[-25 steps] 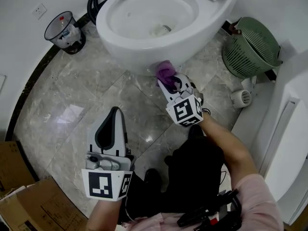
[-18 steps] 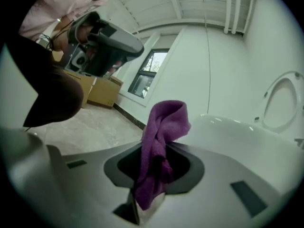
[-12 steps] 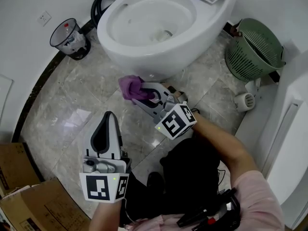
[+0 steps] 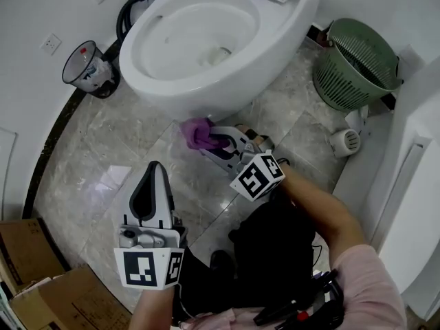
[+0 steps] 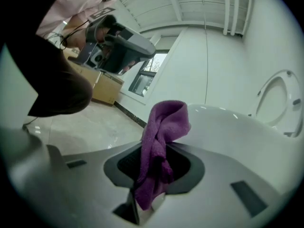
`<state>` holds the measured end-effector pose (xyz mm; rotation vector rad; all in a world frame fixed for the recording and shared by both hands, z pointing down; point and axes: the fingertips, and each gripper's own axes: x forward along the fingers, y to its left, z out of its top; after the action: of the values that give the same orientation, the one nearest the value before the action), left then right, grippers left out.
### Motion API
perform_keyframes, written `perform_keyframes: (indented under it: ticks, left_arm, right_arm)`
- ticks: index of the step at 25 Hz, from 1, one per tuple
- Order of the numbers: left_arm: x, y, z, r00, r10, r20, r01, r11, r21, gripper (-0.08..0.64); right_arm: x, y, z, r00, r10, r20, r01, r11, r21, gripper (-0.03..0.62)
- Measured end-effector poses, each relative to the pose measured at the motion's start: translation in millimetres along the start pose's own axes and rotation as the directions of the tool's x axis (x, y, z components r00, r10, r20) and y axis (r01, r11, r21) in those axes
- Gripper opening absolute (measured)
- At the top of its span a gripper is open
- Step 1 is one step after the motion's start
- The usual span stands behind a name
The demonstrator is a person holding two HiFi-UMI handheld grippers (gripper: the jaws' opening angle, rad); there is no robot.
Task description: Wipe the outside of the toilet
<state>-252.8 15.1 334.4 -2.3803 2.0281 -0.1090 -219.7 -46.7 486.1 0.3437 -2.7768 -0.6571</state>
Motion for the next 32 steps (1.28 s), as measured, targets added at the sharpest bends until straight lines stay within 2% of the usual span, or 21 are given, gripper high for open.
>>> perform_keyframes:
  ticks: [2,4,7,12,14,17,19,22,24,28,32]
  left_arm:
    - [9,-9,-2,1.0,-0.024,-0.005,0.024,1.0,-0.004,0.008]
    - [17,-17,-2,0.999,-0.048,-0.006,0.048,0.999,-0.008,0.008]
    - [32,-28,0,0.997,-0.081,-0.004,0.081,0.997,-0.013,0.008]
    - [59,-51,2,0.99,-0.141,0.015,0.142,0.989,-0.03,0.008]
    - [69,-61,4,0.987,-0.162,0.024,0.162,0.986,-0.03,0.008]
    - [87,-74,0,0.982,-0.19,0.007,0.19,0.981,-0.031,0.008]
    - [100,-81,-6,0.976,-0.216,-0.023,0.215,0.976,-0.03,0.008]
    - [118,-94,-17,0.966,-0.25,-0.066,0.25,0.968,-0.017,0.008]
    - [129,-102,-27,0.962,-0.257,-0.09,0.257,0.966,-0.011,0.008]
    - [148,-110,-47,0.957,-0.253,-0.141,0.255,0.967,-0.007,0.008]
    - [158,-114,-56,0.956,-0.247,-0.16,0.25,0.968,-0.006,0.008]
  right_arm:
    - [-14,-10,-26,0.995,-0.077,-0.062,0.075,0.997,-0.034,0.11]
    - [-33,-24,-52,0.974,-0.186,-0.126,0.178,0.982,-0.068,0.11]
    - [-66,-51,-83,0.925,-0.32,-0.203,0.312,0.947,-0.075,0.112]
    - [-121,-102,-136,0.823,-0.469,-0.321,0.489,0.872,-0.021,0.112]
    - [-144,-126,-165,0.77,-0.523,-0.366,0.577,0.815,0.048,0.112]
    - [-174,-169,-204,0.69,-0.594,-0.414,0.697,0.699,0.159,0.114]
    - [-184,-191,-226,0.657,-0.613,-0.439,0.736,0.648,0.196,0.114]
    - [-190,-219,-263,0.633,-0.615,-0.471,0.761,0.605,0.233,0.114]
    - [-190,-235,-288,0.628,-0.61,-0.484,0.766,0.593,0.247,0.114]
    - [-183,-262,-325,0.628,-0.602,-0.492,0.765,0.595,0.247,0.114]
    - [-168,-276,-360,0.636,-0.573,-0.516,0.75,0.617,0.239,0.114]
